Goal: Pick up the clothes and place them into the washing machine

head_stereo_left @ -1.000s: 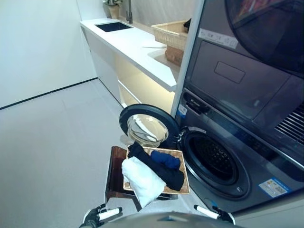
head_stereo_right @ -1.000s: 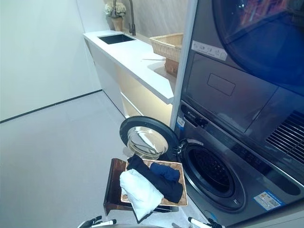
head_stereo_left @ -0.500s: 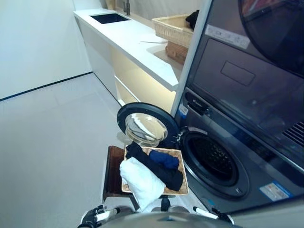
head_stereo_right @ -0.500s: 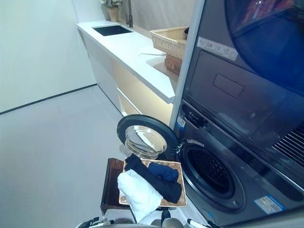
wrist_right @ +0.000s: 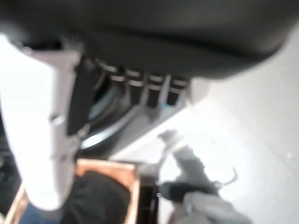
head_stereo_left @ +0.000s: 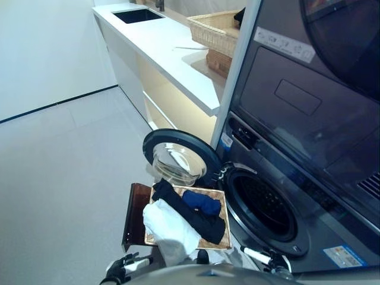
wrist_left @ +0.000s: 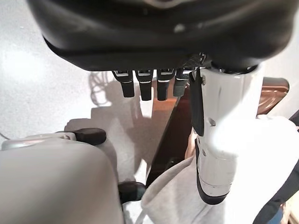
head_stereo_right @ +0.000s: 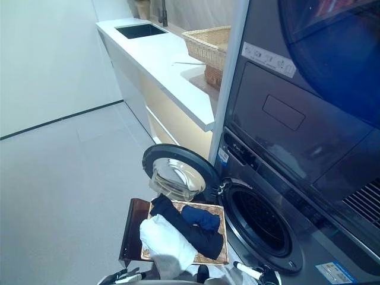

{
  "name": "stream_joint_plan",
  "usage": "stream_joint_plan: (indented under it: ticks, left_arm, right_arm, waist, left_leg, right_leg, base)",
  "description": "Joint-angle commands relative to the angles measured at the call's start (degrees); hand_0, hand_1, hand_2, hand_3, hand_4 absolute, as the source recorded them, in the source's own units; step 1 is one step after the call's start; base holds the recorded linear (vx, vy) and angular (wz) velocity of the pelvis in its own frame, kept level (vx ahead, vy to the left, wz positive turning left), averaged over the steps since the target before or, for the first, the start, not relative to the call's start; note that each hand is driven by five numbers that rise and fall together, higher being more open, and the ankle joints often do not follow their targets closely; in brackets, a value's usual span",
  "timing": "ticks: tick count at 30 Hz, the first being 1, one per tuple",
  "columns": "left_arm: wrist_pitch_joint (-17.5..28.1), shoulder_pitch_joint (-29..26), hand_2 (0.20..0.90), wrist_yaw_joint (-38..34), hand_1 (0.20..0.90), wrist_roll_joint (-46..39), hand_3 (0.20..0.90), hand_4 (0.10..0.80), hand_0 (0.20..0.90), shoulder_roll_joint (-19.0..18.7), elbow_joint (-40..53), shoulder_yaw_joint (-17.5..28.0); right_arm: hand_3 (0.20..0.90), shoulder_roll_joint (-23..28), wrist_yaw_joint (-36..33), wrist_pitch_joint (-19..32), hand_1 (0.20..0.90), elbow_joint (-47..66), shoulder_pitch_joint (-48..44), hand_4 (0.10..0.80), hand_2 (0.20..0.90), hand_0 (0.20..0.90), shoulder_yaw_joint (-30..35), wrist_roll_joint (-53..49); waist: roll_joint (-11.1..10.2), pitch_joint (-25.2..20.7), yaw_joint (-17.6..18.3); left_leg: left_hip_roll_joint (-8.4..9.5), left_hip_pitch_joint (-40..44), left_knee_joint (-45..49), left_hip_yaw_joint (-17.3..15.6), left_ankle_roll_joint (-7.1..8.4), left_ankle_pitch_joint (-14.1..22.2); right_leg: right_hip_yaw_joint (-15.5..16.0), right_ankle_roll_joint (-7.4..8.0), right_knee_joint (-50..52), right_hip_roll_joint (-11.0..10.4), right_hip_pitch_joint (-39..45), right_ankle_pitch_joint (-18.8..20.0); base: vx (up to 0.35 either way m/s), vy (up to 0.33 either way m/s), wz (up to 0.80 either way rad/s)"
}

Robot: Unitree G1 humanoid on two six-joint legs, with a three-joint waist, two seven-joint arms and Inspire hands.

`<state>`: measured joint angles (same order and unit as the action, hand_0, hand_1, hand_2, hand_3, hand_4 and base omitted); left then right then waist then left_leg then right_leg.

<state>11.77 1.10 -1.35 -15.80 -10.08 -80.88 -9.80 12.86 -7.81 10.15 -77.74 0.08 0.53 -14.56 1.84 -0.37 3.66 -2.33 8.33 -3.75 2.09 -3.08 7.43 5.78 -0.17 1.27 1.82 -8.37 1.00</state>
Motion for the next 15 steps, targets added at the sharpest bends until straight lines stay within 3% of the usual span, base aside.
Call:
stream_joint_plan:
  ticks: [1, 11, 14, 15]
  left_arm:
    - [2.97, -2.64, 0.900, -0.44, 0.900, -0.99, 0.900, 0.800, 0.900, 0.67, 0.44, 0.94]
    - [2.81, -3.34, 0.900, 0.23, 0.900, -1.28, 0.900, 0.800, 0.900, 1.42, 1.11, 0.52]
    - [2.68, -3.57, 0.900, 0.40, 0.900, -1.38, 0.900, 0.800, 0.900, 1.41, 0.87, 0.63]
    - [2.64, -3.82, 0.900, 0.41, 0.900, -1.47, 0.900, 0.800, 0.900, 1.41, 0.82, 0.61]
  right_arm:
    - [0.900, 2.15, -1.79, 3.05, 0.900, -1.63, -1.62, 0.800, 0.900, 0.900, 0.81, -1.34]
    - [0.900, 2.26, -1.58, 3.23, 0.900, -1.69, -1.75, 0.800, 0.900, 0.900, 0.23, -1.33]
    - [0.900, 2.08, -1.59, 3.36, 0.900, -1.59, -1.52, 0.800, 0.900, 0.900, 0.34, -1.73]
    - [0.900, 2.05, -1.68, 3.41, 0.900, -1.41, -1.32, 0.800, 0.900, 0.900, 0.55, -2.03]
  waist:
    - [-3.28, -3.04, -0.28]
    - [-3.87, -3.07, -0.61]
    - [-4.60, -2.39, -0.87]
    - [-5.20, -1.66, -1.10]
  left_leg:
    - [3.14, 0.44, -0.21, -1.89, 3.24, 0.01]
    - [2.45, -1.26, 9.50, -1.98, 4.12, 0.36]
    - [2.26, -3.30, 15.80, -1.75, 4.55, -0.61]
    - [2.43, -5.75, 21.75, -1.59, 4.52, -1.66]
  right_leg:
    - [-1.78, 3.52, -0.91, -2.78, 4.52, -0.23]
    - [-2.78, 1.26, -1.44, -1.07, 7.47, -1.88]
    - [-3.32, 0.23, -1.07, -0.20, 8.40, -2.56]
    - [-3.47, -0.34, -1.01, -0.13, 9.19, -2.65]
  base:
    - [0.091, -0.121, 0.09]
    - [0.061, -0.111, -0.01]
    - [0.043, -0.134, -0.04]
    - [0.026, -0.166, 0.01]
